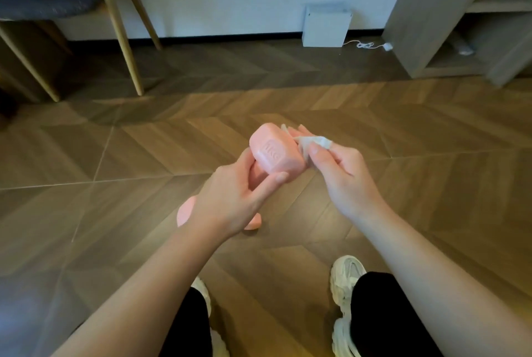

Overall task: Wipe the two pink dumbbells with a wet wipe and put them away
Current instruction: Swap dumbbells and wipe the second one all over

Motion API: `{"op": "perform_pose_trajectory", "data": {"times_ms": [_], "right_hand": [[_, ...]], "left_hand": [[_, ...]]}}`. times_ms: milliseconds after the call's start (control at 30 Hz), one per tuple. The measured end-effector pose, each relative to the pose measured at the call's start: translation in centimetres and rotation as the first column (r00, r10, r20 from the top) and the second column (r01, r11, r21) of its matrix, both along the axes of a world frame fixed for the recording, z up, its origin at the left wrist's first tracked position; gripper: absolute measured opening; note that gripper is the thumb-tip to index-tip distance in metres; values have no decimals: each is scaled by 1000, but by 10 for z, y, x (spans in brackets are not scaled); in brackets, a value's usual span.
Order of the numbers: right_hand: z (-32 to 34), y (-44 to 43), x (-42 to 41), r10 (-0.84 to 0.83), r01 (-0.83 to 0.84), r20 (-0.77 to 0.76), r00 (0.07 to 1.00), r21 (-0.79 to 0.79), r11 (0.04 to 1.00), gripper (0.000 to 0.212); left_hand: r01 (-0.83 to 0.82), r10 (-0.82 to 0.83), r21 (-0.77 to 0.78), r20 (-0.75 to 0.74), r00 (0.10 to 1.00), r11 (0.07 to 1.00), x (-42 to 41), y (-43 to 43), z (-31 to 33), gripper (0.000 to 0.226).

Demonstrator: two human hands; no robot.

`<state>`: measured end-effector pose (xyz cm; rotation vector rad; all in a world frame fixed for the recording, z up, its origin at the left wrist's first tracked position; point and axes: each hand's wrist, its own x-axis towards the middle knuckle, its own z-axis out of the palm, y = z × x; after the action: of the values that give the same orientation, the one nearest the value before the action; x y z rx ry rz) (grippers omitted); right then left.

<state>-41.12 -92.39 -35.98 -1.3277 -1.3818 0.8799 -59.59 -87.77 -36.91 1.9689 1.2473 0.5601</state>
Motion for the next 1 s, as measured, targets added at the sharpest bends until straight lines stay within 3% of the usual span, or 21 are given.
{"op": "perform_pose_trajectory", "data": {"times_ms": [133,300,400,500,700,833,1000], "right_hand": [[-18,-5,4,6,-5,-52,999,15,1000,41],[-9,-5,2,-3,3,-112,994,-7,1000,35],[-5,-12,2,2,0,-79,997,23,1000,34],[-11,-8,9,-49,46,-43,998,-60,997,36],[-11,-13,7,-29,30,27,999,-31,999,38],[-14,-2,9,-89,94,57,994,-98,991,35],[-15,-10,7,-72,75,87,994,-34,997,36]], "left_hand": [[10,-10,40,0,1000,999,5,-1,-4,54],[110,-105,85,-63,992,990,15,-8,-9,64],[105,-102,53,-55,993,993,17,-8,-11,54],[124,-121,33,-80,989,992,17,-6,-12,48],[87,-83,28,-123,989,996,21,0,-18,58],[124,-107,79,-194,975,989,23,4,-16,63],[82,-71,60,-160,985,995,19,7,-15,59]]}}
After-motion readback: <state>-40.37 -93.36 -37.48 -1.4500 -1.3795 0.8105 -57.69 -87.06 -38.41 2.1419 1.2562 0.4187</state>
